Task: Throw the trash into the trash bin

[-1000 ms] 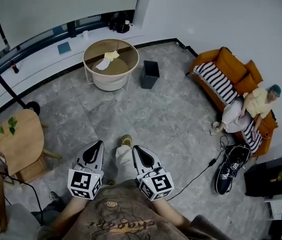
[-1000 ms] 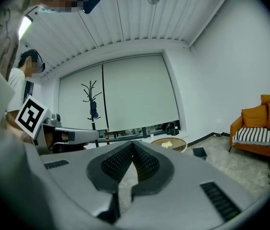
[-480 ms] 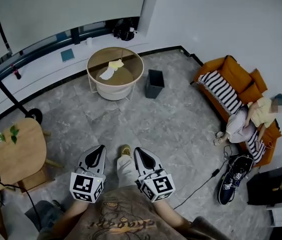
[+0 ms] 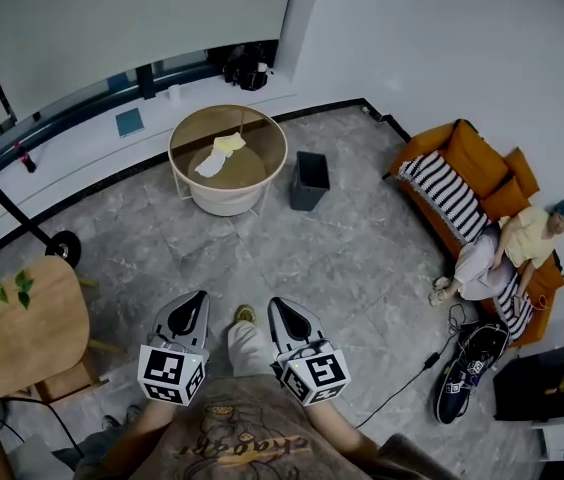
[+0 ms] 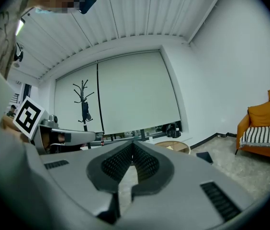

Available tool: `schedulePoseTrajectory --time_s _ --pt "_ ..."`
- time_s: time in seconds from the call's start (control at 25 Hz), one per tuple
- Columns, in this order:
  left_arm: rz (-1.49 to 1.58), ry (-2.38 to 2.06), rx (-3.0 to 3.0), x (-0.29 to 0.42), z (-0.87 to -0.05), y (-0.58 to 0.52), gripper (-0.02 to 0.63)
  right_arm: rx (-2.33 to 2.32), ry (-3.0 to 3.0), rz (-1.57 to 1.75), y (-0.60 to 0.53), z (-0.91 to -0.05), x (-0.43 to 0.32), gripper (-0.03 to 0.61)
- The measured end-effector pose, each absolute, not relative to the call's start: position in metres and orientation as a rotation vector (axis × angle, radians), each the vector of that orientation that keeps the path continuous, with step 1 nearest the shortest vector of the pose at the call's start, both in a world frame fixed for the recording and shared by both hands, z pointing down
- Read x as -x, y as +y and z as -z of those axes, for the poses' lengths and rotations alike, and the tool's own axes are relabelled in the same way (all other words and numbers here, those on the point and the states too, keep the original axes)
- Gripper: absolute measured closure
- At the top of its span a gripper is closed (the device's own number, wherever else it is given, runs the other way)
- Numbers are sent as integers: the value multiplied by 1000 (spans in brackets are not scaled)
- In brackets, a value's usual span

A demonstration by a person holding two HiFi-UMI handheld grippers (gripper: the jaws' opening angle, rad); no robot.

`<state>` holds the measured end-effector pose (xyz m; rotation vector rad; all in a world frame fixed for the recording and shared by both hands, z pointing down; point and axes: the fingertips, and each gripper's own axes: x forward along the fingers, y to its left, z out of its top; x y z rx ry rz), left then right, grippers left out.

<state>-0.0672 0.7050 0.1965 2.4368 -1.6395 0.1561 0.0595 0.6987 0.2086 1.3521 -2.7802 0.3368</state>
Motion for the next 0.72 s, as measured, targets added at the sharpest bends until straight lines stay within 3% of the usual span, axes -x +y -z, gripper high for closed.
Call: schedulePoseTrajectory --time_s 0.72 --pt "-157 -1649 -2378 68 -180 508 595 -1269 -2780 -371 502 -195 -57 561"
